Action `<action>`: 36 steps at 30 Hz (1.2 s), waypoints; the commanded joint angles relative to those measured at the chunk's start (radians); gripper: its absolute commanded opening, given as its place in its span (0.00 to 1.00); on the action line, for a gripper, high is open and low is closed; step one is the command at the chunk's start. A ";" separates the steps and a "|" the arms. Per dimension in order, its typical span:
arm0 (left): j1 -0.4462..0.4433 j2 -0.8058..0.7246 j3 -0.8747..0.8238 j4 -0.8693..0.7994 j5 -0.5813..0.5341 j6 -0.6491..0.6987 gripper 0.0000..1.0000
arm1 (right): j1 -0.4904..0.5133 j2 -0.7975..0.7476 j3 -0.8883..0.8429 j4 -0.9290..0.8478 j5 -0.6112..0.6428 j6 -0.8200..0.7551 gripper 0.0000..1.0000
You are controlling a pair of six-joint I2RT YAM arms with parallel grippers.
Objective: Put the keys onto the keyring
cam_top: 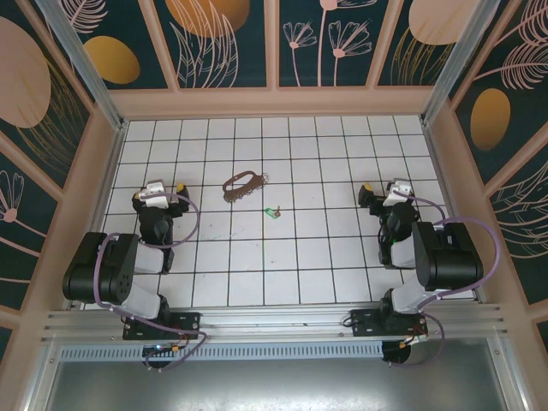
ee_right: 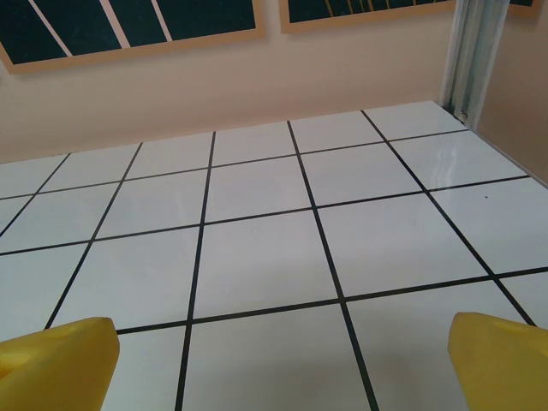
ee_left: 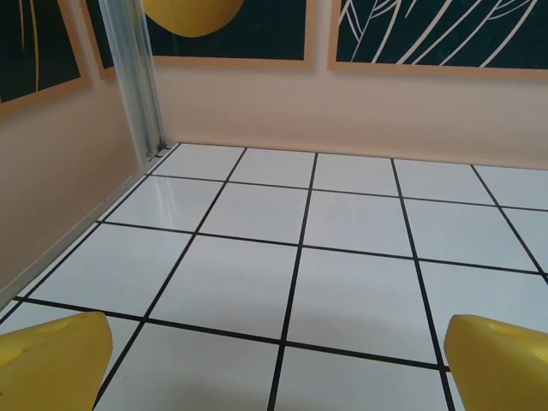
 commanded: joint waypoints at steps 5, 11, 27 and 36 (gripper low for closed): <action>0.007 0.000 0.013 0.020 0.015 0.000 0.99 | -0.007 0.002 0.009 0.038 0.013 0.008 0.99; 0.007 0.000 0.013 0.020 0.015 0.000 0.99 | -0.009 0.002 0.008 0.036 0.013 0.010 0.99; 0.009 0.002 0.019 0.015 -0.002 -0.008 0.99 | -0.016 0.000 0.010 0.031 0.013 0.015 0.99; 0.016 0.002 0.023 0.005 0.007 -0.015 0.99 | -0.011 0.000 0.011 0.028 0.013 0.012 0.99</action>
